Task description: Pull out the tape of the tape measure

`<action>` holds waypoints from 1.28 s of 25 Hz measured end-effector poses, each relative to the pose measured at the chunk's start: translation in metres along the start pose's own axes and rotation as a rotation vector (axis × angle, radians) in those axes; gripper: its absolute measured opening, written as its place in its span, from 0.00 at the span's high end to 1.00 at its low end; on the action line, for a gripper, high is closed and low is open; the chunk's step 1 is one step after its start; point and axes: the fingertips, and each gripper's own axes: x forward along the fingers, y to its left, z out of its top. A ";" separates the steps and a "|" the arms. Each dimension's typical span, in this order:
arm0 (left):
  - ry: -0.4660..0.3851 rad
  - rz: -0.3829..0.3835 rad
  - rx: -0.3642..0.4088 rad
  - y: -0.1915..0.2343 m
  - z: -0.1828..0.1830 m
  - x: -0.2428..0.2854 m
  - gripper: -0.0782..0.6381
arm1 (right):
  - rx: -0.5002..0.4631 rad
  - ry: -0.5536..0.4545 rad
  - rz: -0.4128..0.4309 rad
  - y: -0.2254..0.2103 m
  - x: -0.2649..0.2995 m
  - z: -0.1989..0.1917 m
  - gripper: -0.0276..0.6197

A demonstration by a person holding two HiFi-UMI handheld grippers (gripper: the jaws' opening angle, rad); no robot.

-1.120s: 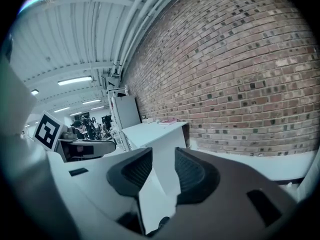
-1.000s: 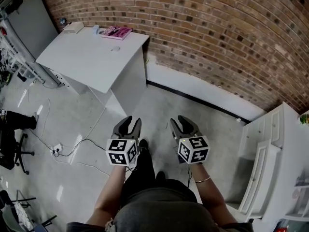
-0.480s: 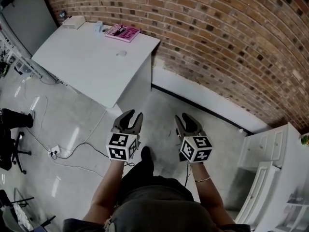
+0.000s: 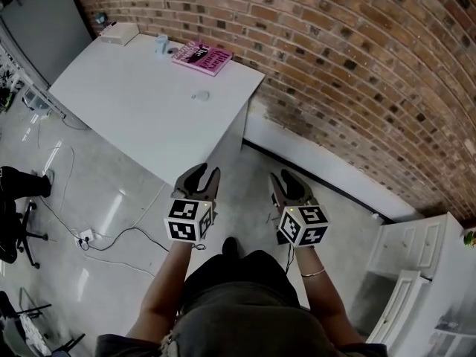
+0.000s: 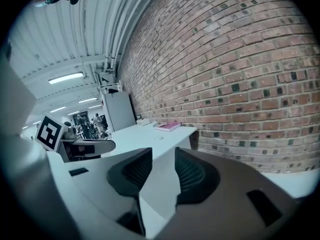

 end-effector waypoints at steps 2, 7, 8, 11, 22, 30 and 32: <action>-0.004 0.011 -0.006 0.011 0.005 0.006 0.71 | -0.008 0.008 0.016 0.003 0.014 0.003 0.76; -0.011 0.039 -0.016 0.031 0.011 0.014 0.71 | -0.031 0.032 0.064 0.009 0.045 0.006 0.76; -0.010 0.046 -0.019 0.035 0.011 0.016 0.71 | -0.034 0.036 0.075 0.010 0.051 0.007 0.76; -0.003 0.071 -0.029 0.049 0.010 0.025 0.71 | -0.049 0.053 0.112 0.012 0.075 0.011 0.76; 0.016 0.244 -0.124 0.111 0.024 0.080 0.71 | -0.126 0.116 0.273 -0.004 0.196 0.053 0.76; 0.016 0.372 -0.185 0.143 0.036 0.111 0.71 | -0.185 0.180 0.415 -0.008 0.268 0.069 0.75; 0.013 0.400 -0.198 0.150 0.039 0.118 0.71 | -0.200 0.195 0.445 -0.008 0.284 0.071 0.75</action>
